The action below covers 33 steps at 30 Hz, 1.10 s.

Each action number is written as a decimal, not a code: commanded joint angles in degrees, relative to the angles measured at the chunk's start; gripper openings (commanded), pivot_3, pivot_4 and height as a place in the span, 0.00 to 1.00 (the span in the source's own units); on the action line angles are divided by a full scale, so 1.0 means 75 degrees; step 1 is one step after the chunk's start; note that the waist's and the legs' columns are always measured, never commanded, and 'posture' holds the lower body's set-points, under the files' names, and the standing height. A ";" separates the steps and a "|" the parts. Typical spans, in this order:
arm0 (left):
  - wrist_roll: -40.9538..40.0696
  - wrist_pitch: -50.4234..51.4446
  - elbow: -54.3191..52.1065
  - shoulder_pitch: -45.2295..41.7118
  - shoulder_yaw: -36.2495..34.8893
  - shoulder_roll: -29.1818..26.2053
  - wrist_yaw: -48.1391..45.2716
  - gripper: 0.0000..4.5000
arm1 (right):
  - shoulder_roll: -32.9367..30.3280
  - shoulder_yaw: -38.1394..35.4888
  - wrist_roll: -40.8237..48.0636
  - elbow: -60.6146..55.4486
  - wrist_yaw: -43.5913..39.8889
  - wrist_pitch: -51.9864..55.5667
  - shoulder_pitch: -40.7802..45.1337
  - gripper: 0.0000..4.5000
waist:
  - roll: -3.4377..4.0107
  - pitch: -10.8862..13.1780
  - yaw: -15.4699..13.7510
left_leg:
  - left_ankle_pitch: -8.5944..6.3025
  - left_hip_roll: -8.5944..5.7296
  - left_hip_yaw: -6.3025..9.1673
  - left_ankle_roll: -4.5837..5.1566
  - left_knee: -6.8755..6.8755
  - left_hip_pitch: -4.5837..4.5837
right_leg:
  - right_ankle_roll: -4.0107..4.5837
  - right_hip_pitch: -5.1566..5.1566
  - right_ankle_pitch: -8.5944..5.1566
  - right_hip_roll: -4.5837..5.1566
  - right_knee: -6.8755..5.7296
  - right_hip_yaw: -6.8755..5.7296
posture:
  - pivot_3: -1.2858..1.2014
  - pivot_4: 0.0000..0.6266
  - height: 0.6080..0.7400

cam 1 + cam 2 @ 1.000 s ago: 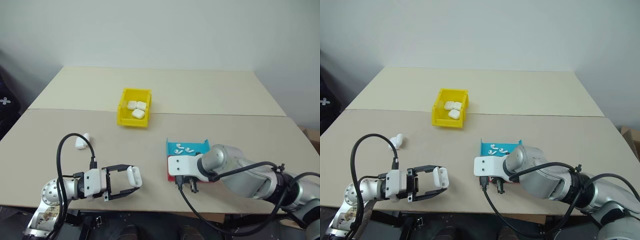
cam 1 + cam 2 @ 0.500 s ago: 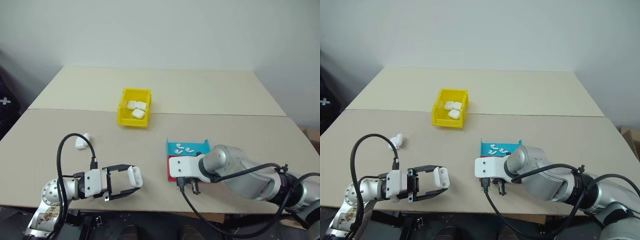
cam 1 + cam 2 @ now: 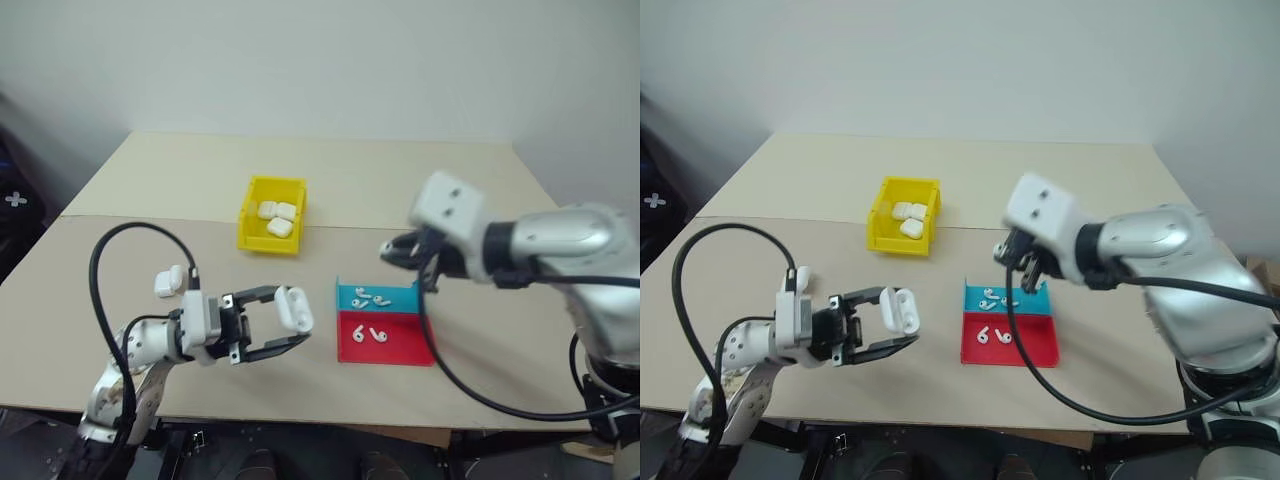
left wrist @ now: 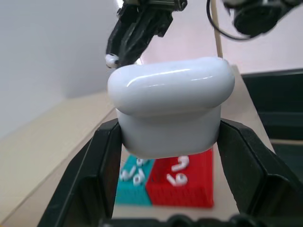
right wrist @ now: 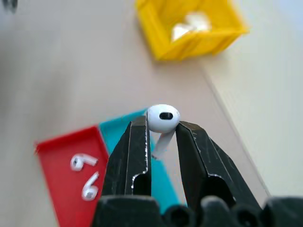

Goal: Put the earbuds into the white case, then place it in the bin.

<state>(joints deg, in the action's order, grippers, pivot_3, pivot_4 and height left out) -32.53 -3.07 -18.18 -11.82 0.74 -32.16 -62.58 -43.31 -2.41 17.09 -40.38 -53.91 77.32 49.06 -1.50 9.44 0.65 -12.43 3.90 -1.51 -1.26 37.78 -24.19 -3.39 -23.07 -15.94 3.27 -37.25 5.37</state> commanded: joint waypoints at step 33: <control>-0.1668 0.2428 -0.1238 -0.2015 0.0346 0.0851 0.0235 0.61 | 0.2066 -0.1526 0.4015 -0.0150 0.0445 -0.6120 -0.2631 0.15 | 0.0003 -0.0001 0.0047 | 0.0002 -0.0007 0.0016 0.0001 0.0004 0.0007 | -0.0007 0.0007 0.0004 -0.0007 -0.0015 0.0006 | 0.52 0.24 1.00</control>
<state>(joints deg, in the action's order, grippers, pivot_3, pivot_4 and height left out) -44.15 15.24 -25.39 -26.40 4.31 -25.55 -60.42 -27.04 -14.23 46.41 -41.12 -50.08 33.66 29.28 -1.48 9.43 1.01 -12.42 3.85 -1.39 -1.26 37.80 -24.14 -3.44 -23.02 -15.91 3.22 -37.35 5.41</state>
